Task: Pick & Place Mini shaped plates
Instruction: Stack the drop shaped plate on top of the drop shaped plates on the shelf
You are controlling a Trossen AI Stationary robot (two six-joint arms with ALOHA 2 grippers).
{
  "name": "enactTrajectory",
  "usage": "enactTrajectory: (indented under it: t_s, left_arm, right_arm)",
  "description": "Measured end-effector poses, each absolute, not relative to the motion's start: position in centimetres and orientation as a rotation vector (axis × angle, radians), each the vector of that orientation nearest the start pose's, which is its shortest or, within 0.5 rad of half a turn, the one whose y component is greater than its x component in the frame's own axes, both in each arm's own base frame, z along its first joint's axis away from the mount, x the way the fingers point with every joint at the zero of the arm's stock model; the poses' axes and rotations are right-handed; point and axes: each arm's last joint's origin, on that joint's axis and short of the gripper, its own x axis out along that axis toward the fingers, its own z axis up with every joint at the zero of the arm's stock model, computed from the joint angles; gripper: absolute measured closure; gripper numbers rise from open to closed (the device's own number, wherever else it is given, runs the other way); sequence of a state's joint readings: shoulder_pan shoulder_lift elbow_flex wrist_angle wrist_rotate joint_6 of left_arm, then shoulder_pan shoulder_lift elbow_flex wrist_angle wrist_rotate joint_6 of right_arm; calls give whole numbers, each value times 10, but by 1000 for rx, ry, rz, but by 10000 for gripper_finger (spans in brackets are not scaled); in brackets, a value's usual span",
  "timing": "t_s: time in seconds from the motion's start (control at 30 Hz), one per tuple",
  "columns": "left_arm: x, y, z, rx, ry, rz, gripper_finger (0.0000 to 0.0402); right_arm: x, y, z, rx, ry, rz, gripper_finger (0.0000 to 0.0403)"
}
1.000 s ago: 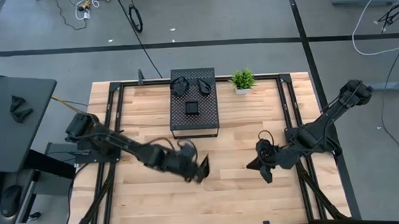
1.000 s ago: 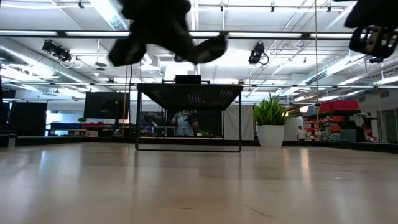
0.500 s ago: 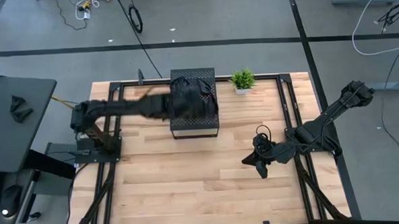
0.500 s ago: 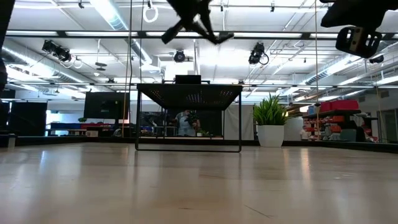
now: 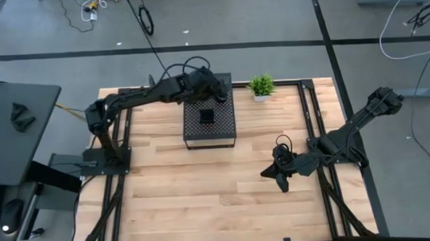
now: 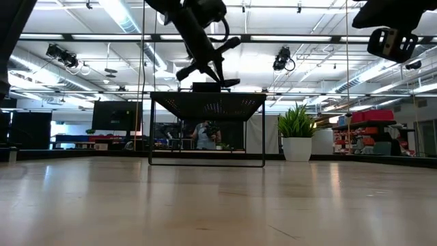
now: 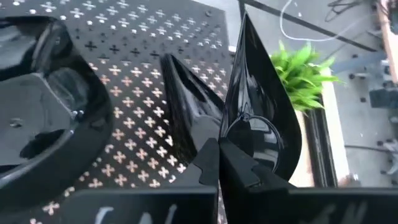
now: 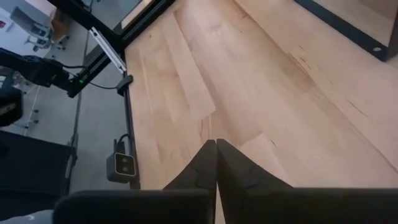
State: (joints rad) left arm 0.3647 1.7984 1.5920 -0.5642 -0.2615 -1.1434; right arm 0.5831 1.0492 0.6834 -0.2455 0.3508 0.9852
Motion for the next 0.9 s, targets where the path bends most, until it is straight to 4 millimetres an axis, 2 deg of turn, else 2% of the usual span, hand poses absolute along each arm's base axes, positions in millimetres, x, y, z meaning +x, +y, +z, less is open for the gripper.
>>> enactTrajectory:
  t_s: [0.47, 0.9]
  left_arm:
    - [385, 155, 270, -1184, 442, 986, 397]
    - [387, 157, 275, -1212, 352, 1002, 393]
  right_arm:
    - [186, 111, 246, 643, 602, -51, 392]
    - [186, 111, 246, 624, 602, -46, 392]
